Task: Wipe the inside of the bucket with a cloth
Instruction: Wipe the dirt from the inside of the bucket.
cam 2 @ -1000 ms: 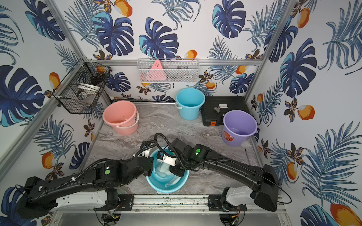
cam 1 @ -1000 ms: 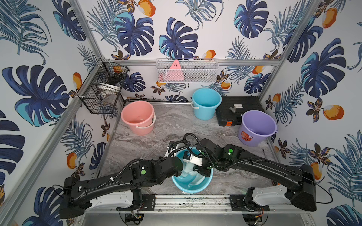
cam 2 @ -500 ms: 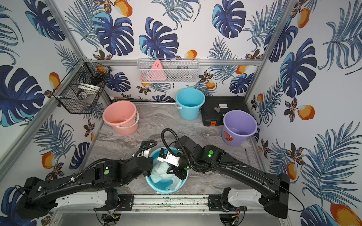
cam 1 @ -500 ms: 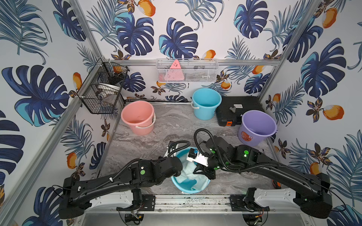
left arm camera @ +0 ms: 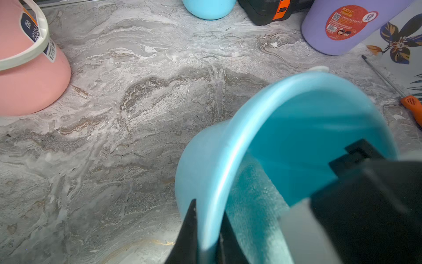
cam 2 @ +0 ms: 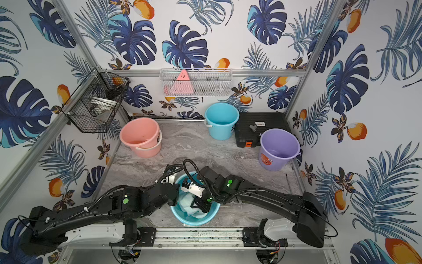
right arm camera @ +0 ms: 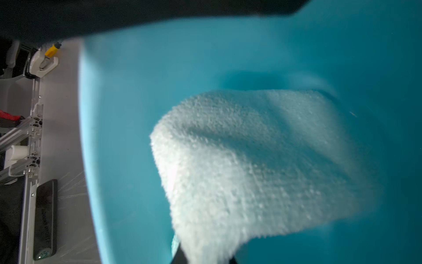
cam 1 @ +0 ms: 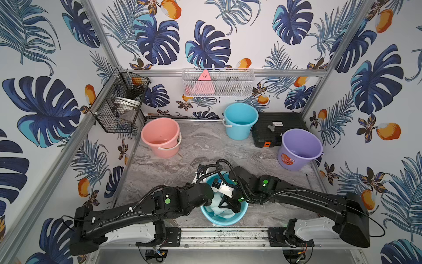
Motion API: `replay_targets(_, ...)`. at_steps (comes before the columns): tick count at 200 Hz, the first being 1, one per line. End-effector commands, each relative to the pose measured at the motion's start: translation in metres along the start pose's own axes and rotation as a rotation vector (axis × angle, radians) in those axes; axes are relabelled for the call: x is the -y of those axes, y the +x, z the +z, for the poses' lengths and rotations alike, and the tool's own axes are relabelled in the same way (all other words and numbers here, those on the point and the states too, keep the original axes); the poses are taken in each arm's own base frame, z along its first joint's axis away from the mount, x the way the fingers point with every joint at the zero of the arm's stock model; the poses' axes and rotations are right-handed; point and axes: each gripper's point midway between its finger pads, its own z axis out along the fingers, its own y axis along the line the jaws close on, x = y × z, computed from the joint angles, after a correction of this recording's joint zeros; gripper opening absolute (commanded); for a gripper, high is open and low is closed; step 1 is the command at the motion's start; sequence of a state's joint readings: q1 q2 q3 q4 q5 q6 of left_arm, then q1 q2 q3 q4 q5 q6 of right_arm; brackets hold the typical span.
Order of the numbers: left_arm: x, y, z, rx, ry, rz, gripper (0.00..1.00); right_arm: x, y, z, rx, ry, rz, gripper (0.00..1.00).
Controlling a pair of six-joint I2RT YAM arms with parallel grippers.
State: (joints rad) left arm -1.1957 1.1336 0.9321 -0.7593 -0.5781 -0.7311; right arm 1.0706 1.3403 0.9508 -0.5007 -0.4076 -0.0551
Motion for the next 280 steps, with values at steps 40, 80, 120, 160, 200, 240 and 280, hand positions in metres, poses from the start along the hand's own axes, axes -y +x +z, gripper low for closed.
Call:
replay_targets(40,0.001,-0.004,-0.001,0.021,0.006,-0.02,0.0,0.047,0.01,0.038,-0.009,0.174,0.068,0.0)
replay_targets(80,0.004,-0.004,0.001,0.022,0.014,-0.024,0.0,0.087,0.026,0.056,-0.04,0.348,0.09,0.0)
replay_targets(120,0.004,-0.006,0.001,0.022,0.009,-0.018,0.0,0.105,0.028,0.056,-0.039,0.458,0.102,0.0)
replay_targets(160,0.004,-0.004,0.002,0.015,0.005,-0.013,0.0,0.088,0.007,0.029,0.02,0.433,0.079,0.0)
replay_targets(200,0.005,-0.005,0.003,0.021,0.011,-0.022,0.0,0.057,-0.013,-0.009,0.099,0.351,0.06,0.0)
replay_targets(240,0.005,-0.006,0.001,0.022,0.012,-0.022,0.0,0.024,-0.028,-0.051,0.201,0.262,0.052,0.0)
replay_targets(280,0.006,-0.006,0.001,0.023,0.02,-0.027,0.0,-0.01,-0.039,-0.081,0.275,0.138,0.033,0.0)
